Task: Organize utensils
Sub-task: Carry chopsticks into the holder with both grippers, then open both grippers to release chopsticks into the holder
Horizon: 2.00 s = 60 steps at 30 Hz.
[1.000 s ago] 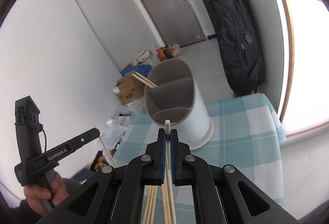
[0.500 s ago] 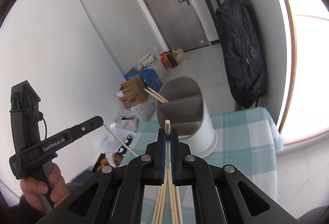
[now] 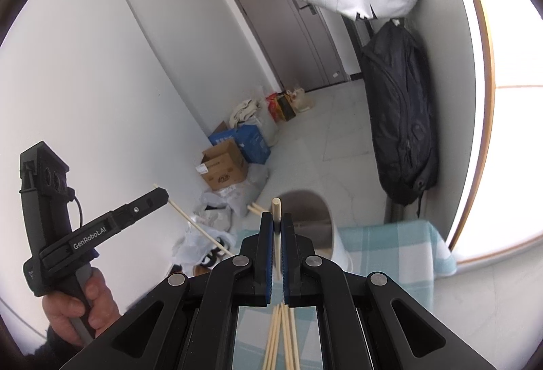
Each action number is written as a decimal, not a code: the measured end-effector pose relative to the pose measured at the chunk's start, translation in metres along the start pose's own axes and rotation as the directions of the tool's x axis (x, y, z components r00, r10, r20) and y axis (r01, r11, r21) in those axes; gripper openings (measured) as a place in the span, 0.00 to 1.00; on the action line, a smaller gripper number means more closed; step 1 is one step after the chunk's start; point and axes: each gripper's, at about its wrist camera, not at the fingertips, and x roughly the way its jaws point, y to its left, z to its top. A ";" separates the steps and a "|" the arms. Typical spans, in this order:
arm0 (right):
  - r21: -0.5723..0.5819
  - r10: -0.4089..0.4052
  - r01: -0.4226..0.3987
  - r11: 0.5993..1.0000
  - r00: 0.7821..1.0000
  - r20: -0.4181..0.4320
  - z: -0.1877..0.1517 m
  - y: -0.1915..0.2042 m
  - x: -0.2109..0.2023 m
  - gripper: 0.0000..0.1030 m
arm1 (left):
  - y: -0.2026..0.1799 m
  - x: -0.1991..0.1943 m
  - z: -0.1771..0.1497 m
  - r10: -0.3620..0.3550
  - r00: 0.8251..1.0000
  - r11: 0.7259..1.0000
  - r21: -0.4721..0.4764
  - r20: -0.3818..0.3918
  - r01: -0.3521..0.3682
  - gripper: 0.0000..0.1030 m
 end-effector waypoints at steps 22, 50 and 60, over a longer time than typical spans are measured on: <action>-0.146 -0.100 0.083 0.986 0.989 -0.114 0.076 0.000 0.083 0.03 | 0.011 0.070 0.040 0.009 1.000 1.000 0.005 -0.029 -0.009 0.00; -0.009 0.128 -0.134 0.991 0.965 -0.229 0.039 -0.014 0.136 0.46 | 0.057 0.090 0.031 -0.038 0.988 0.992 -0.128 -0.147 0.019 0.56; 0.008 0.084 -0.084 0.996 0.994 -0.069 0.032 -0.019 0.086 0.66 | 0.052 0.074 0.020 0.085 0.987 0.992 -0.077 -0.140 -0.096 0.56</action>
